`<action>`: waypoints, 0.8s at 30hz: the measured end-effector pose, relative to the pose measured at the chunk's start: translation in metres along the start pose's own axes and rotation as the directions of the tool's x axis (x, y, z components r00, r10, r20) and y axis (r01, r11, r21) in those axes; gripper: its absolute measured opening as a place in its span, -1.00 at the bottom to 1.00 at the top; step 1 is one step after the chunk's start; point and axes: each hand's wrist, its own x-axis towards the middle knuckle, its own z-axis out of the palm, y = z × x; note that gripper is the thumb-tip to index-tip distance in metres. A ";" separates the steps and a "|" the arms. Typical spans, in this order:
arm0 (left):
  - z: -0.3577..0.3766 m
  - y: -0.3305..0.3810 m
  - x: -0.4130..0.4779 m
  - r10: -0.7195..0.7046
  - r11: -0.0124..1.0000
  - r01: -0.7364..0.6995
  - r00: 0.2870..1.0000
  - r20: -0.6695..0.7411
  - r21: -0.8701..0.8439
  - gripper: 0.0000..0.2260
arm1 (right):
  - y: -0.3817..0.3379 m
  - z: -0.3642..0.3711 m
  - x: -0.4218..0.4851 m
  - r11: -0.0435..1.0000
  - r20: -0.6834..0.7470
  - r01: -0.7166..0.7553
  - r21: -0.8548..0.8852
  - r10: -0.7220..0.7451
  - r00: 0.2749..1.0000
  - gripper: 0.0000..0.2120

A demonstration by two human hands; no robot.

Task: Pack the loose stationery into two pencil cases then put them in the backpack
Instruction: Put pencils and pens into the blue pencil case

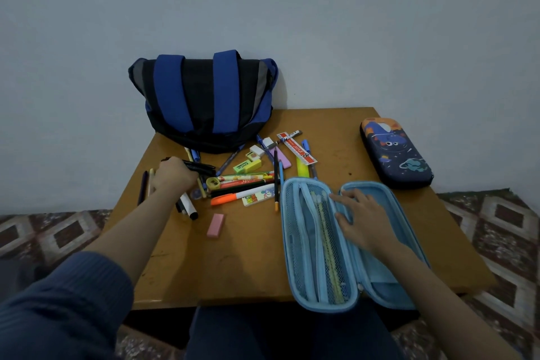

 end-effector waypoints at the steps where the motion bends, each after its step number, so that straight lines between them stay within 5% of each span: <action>1: 0.003 0.000 0.002 0.012 1.000 -0.012 1.000 0.003 0.012 -0.78 | 0.000 0.000 0.000 1.000 -0.005 0.000 -0.001 0.000 1.000 -0.60; 13: 0.007 0.003 0.006 0.001 1.000 -0.001 1.000 0.018 -0.012 -0.75 | 0.000 0.003 -0.001 1.000 -0.051 0.008 0.020 -0.007 0.999 -0.61; 24: -0.002 0.018 -0.008 -0.044 0.953 0.098 0.981 0.189 -0.287 -0.74 | 0.000 0.002 -0.001 1.000 -0.033 0.004 -0.012 -0.004 0.999 -0.60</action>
